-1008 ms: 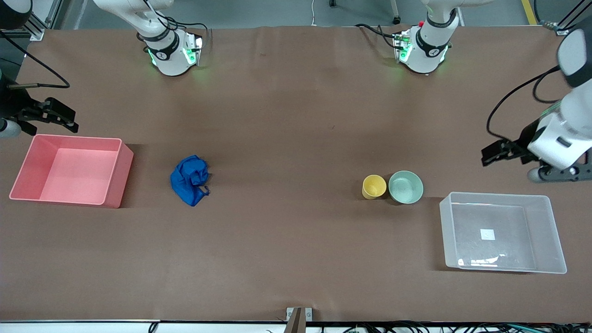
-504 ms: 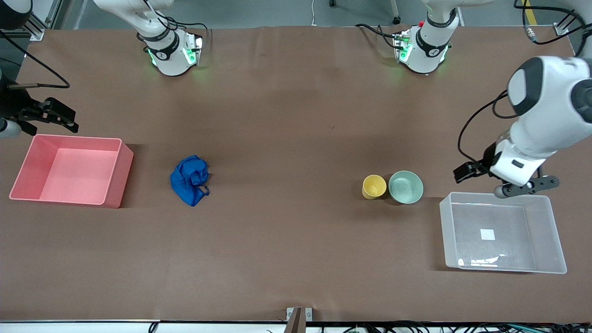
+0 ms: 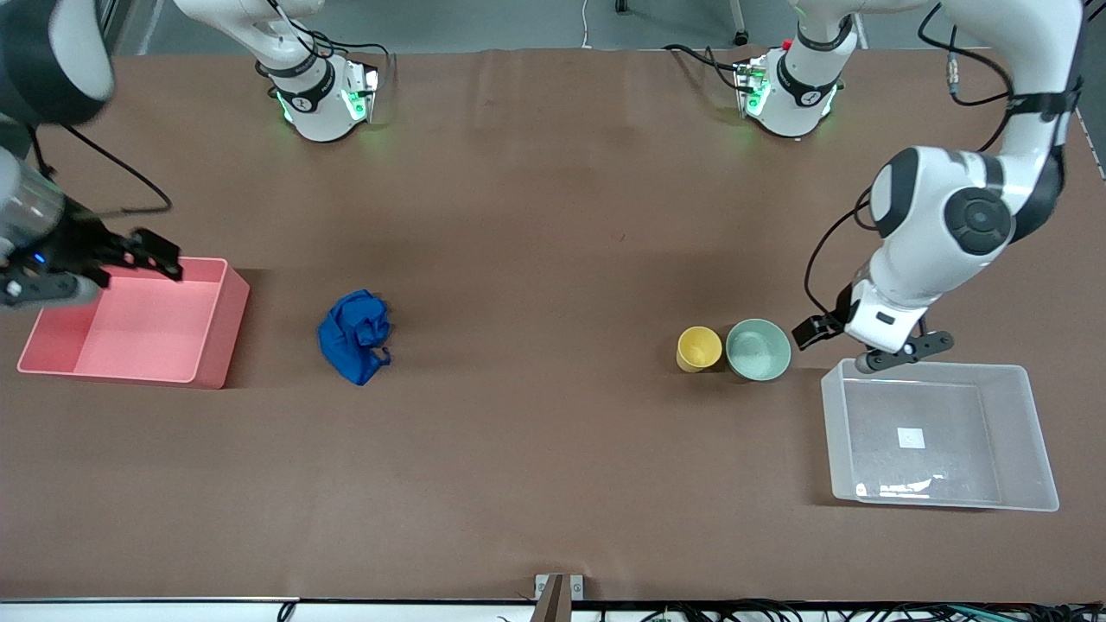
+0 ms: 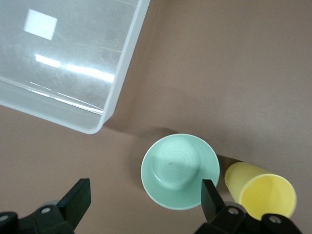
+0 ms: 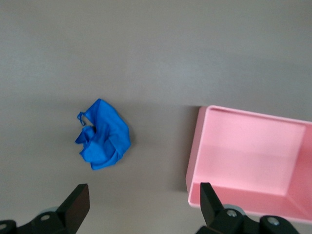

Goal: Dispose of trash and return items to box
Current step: 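Reach the left gripper to the green bowl while the right gripper reaches the cloth, then grasp the green bowl with the left gripper while the right gripper grasps the cloth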

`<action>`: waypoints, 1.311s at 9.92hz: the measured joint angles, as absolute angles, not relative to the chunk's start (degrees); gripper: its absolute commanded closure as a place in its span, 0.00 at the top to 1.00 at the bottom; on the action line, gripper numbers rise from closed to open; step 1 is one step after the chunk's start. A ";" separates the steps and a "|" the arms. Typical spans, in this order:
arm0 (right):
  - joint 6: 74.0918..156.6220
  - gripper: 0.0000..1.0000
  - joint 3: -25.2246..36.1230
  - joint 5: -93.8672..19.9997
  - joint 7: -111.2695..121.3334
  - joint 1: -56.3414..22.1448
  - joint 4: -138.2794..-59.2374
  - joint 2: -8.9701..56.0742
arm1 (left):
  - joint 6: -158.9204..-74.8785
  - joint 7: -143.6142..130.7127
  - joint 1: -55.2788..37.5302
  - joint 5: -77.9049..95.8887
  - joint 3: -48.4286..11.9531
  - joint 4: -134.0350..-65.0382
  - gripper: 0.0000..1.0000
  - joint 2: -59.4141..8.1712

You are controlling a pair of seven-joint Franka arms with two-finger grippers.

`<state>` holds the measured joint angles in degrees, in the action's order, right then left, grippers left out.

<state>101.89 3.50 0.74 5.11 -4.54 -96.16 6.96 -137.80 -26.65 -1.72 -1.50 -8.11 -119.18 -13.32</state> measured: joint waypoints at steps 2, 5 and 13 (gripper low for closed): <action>106.65 1.00 3.49 0.74 5.11 -5.47 -96.59 13.70 | -149.37 -26.69 -1.61 -1.50 -8.09 -125.90 1.00 -16.18; 111.25 1.00 3.43 0.74 5.13 -6.81 -96.77 21.80 | -160.69 -26.69 -1.50 -1.50 -8.08 -130.22 0.59 -21.34; 131.31 1.00 3.32 0.73 4.99 -13.10 -107.23 30.81 | -158.49 -26.70 -1.43 -1.50 -8.04 -128.00 0.00 -20.61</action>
<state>131.31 3.32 0.73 4.99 -13.10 -107.23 30.81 -158.49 -26.70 -1.43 -1.50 -8.04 -128.00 -20.61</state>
